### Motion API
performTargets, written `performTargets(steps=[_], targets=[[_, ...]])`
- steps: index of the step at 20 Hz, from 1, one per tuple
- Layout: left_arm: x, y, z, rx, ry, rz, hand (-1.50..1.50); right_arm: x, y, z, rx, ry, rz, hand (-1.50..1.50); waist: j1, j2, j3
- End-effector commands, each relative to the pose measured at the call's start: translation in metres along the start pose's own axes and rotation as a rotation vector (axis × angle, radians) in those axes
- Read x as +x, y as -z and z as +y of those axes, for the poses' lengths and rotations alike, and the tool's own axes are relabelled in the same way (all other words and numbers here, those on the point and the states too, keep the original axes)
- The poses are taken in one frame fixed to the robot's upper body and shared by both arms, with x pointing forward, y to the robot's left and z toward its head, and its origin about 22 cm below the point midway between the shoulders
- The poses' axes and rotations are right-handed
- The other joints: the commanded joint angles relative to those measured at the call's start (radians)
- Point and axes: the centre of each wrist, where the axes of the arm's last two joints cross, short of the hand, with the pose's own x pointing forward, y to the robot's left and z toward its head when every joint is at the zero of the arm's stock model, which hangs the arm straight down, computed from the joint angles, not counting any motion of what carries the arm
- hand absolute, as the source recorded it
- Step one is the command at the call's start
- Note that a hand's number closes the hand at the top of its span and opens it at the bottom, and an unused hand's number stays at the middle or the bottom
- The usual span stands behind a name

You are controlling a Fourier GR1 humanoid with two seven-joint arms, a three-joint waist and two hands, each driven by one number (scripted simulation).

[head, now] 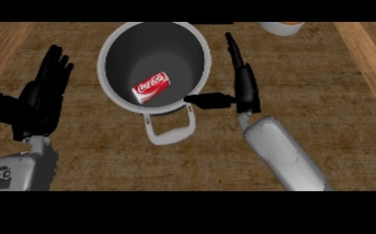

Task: Pick the can from the tray and place it in the pot

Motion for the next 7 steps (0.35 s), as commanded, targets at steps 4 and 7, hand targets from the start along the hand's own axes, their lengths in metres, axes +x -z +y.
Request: performTargets(steps=[4,7], targets=[[-0.006,0.013,0.005,-0.003,-0.001,0.0,0.0,-0.012,-0.014,-0.035,0.016,-0.016,-0.01,-1.5,-0.003,0.0,0.0],[-0.008,-0.01,0.013,0.002,-0.005,-0.007,0.0,-0.009,-0.002,-0.055,0.016,-0.009,0.005,-1.5,0.001,0.0,0.0]])
